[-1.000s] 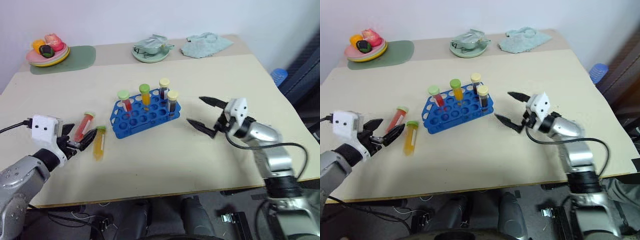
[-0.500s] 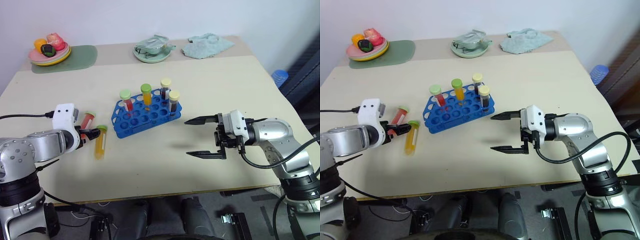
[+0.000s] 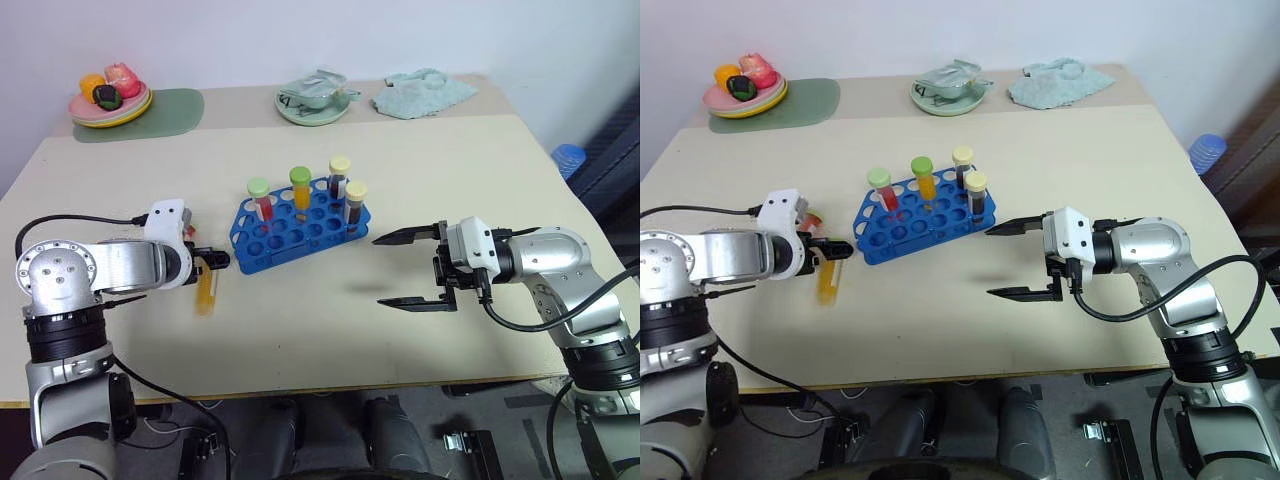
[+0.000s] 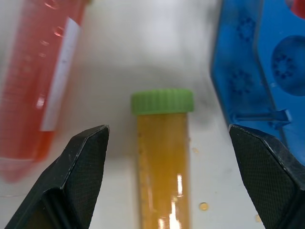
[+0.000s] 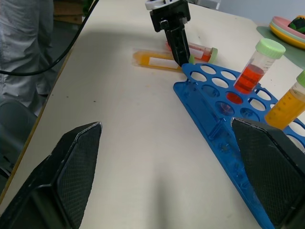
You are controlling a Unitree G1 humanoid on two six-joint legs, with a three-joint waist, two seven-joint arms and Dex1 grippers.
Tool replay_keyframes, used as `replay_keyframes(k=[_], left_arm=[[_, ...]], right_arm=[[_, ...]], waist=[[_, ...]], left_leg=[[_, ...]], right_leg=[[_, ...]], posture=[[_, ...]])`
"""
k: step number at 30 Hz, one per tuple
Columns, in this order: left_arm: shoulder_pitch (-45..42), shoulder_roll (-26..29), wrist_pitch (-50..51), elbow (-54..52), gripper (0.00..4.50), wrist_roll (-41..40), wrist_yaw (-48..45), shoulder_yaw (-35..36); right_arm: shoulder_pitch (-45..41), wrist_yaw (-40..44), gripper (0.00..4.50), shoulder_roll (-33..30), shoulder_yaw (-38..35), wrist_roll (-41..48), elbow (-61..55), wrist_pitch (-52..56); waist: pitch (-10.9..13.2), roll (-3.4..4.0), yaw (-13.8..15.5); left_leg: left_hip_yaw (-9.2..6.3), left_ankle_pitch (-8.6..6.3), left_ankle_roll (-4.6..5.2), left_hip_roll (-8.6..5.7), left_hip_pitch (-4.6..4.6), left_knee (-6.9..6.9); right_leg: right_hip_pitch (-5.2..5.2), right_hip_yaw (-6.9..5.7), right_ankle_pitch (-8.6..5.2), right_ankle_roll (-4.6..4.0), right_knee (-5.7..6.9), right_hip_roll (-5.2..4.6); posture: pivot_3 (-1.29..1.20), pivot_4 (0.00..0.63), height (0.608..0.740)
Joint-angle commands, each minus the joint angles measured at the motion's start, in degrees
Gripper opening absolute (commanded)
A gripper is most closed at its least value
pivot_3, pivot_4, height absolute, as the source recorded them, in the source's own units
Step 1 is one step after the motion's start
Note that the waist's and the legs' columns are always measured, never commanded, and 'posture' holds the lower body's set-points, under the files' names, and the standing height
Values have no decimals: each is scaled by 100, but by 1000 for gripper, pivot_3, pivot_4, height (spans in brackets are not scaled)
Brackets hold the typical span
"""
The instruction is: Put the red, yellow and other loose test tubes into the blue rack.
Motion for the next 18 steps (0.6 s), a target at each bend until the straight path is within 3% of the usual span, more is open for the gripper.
replay_keyframes(k=[1,5,9,12,14,18], left_arm=[[-11,231,-621,114,4122,-1199,1125,-393],[120,796,-1609,64,4122,-2587,2157,-1190],[108,921,-1991,27,4122,-2710,2343,-1445],[76,944,-2124,34,3231,-2710,2400,-1523],[50,932,-2212,73,2317,-2710,2454,-1536],[-50,911,-2305,208,2317,-2710,2532,-1582]], right_arm=[[-32,-70,4439,-77,-187,68,-250,15],[-39,-103,4439,-83,-189,82,-275,54],[-67,-99,4439,-95,-182,88,-273,70],[-101,-108,4500,-88,-175,90,-264,83],[-106,-113,4500,-84,-169,93,-277,95],[-119,-128,4500,-82,-166,92,-298,125]], waist=[[1,-3,3],[2,-5,1],[2,-5,15],[1,-6,18],[1,-6,14],[1,-6,13]], left_leg=[[0,0,0,0,0,0],[3,-1,-2,0,0,3],[6,-1,-3,-1,0,4],[7,-1,-2,-3,0,7],[7,-1,-2,-3,0,6],[7,-1,-3,-2,0,5]], right_leg=[[-2,1,0,0,2,0],[-6,4,0,0,8,-4],[-7,4,0,0,11,-3],[-5,4,0,0,11,-4],[-6,4,0,0,11,-3],[-7,4,0,-1,12,-2]], posture=[[0,150,740],[0,150,740],[0,150,740],[0,150,740],[0,150,740],[0,150,740]])
